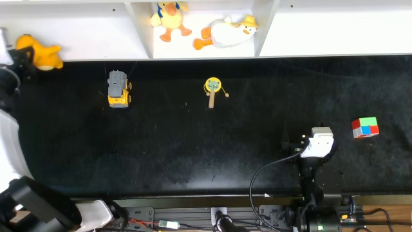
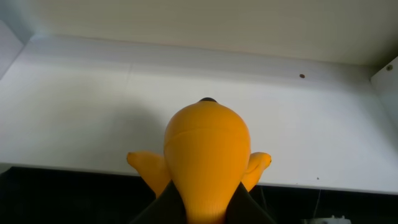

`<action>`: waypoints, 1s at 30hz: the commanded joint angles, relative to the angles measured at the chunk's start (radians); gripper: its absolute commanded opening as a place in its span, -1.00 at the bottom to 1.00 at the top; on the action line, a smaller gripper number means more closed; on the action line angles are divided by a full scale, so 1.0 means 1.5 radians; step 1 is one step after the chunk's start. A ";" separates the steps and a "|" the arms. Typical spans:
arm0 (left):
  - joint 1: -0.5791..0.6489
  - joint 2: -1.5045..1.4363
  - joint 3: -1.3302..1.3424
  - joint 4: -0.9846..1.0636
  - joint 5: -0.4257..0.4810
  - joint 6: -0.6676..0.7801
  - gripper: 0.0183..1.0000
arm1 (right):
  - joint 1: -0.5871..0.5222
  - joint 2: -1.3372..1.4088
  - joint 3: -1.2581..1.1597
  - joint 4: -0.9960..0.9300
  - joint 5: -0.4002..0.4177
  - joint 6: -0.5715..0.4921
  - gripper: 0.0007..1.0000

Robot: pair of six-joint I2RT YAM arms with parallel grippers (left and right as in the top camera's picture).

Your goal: Store Toys

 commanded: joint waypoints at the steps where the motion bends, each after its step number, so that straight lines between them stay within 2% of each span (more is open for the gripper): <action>1: -0.025 -0.001 0.017 0.009 -0.068 -0.040 -0.93 | 0.003 -0.006 -0.005 0.004 -0.005 -0.002 1.00; 7: -0.045 -0.001 0.017 0.023 -0.126 -0.051 -0.90 | 0.003 -0.006 -0.005 0.004 -0.005 -0.002 0.99; 30: -0.059 0.065 0.024 0.109 -0.123 -0.080 -0.86 | 0.003 -0.006 -0.005 0.004 -0.005 -0.002 0.99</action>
